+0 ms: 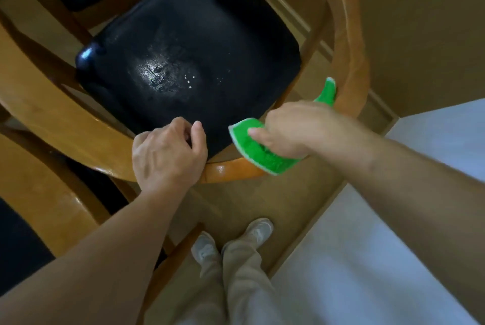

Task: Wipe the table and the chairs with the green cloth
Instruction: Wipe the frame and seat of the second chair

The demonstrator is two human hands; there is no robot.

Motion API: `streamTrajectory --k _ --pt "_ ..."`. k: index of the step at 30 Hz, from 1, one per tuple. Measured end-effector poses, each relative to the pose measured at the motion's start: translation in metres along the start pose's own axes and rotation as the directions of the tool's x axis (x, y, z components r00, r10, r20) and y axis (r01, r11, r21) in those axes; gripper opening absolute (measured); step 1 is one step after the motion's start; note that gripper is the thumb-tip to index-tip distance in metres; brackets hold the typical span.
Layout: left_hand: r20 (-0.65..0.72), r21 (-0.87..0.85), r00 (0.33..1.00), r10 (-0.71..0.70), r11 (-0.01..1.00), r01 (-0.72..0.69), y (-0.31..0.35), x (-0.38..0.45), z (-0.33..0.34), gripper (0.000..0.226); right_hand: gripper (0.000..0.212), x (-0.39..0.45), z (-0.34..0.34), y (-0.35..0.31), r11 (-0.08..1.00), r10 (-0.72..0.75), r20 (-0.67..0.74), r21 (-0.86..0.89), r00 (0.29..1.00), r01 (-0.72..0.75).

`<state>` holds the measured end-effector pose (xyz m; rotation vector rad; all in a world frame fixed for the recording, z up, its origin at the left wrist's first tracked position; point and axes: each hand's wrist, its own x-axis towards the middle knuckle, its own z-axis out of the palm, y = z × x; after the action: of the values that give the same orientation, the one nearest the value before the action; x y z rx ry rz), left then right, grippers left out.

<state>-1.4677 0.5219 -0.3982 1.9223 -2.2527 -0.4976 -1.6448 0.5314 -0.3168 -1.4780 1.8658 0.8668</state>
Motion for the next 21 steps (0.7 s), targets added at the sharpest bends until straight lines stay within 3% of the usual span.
streamTrajectory --k 3,5,9,12,17,21 --pt "0.066 0.074 0.997 -0.033 0.997 0.028 0.002 0.002 0.001 0.035 0.064 0.014 -0.009 0.018 0.996 0.046 0.147 -0.083 0.988 -0.034" --pt "0.08 0.117 0.996 -0.039 0.993 0.029 0.005 0.004 0.0 0.033 0.057 0.014 -0.005 0.006 0.993 0.002 0.218 -0.112 0.976 0.023" --pt "0.1 0.156 0.994 -0.044 0.987 0.028 0.004 0.006 0.003 0.031 0.033 0.005 0.012 -0.04 0.98 -0.177 0.128 0.114 0.976 0.163" --pt "0.119 0.189 0.991 -0.053 0.982 0.029 0.003 0.006 0.003 0.029 0.04 -0.008 0.018 -0.055 0.955 -0.26 0.041 0.157 0.965 0.251" --pt "0.13 0.192 0.991 -0.041 0.981 0.016 0.006 0.006 0.001 0.026 0.018 0.001 -0.003 0.007 0.993 -0.113 0.049 -0.007 0.992 0.114" --pt "0.136 0.191 0.989 -0.053 0.981 0.026 0.007 0.005 -0.001 0.026 0.038 0.015 -0.026 0.057 0.988 0.066 0.02 -0.138 0.998 -0.063"
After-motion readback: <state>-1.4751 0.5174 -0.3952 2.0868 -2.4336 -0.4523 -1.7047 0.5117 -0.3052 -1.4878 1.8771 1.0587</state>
